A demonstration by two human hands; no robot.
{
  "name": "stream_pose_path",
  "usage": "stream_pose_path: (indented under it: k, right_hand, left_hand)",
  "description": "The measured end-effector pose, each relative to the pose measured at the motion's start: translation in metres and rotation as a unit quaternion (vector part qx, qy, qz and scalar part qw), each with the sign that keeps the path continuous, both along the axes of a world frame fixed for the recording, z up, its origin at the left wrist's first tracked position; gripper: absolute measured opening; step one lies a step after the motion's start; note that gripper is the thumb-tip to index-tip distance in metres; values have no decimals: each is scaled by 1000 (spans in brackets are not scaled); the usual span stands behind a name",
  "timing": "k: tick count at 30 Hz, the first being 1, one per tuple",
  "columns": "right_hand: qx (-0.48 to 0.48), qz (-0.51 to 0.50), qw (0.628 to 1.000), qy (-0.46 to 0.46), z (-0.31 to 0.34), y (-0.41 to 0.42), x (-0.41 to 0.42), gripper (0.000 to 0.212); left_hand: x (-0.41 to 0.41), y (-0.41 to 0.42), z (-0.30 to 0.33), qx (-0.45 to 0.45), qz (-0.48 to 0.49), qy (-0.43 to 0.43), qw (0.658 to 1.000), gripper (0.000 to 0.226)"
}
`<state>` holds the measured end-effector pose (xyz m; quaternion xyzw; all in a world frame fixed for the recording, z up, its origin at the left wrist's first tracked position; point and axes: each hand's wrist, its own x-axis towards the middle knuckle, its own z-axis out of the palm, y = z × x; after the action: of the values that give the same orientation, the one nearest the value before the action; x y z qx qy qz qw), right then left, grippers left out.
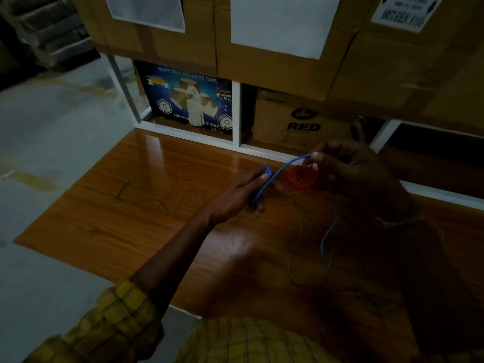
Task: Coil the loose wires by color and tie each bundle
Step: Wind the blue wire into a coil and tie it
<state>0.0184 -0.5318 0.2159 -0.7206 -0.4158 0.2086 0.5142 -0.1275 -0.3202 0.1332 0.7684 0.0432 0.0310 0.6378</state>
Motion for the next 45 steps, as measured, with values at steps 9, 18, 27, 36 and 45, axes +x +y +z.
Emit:
stream_pose_path:
  k: [9,18,27,36,45]
  right_hand:
    - [30,-157,987,-26,-75,44,27,13]
    - [-228,-9,974,-6,-124,50,-30,23]
    - [-198,185,956,-113,-70,26,-64,12]
    - [19,48,997,65,-18,5,-10,23]
    - [63,-62,994,67,-38,40,22,12]
  left_hand:
    - [-4,-8,7,-223,-33,-23,974,48]
    - [11,-6,18,-263,94,-71,957,45]
    - [17,9,4,9,135,-50,990,28]
    - [5,10,11,68,44,8,997,37]
    - [-4,-6,19,-92,-60,-8,994,43]
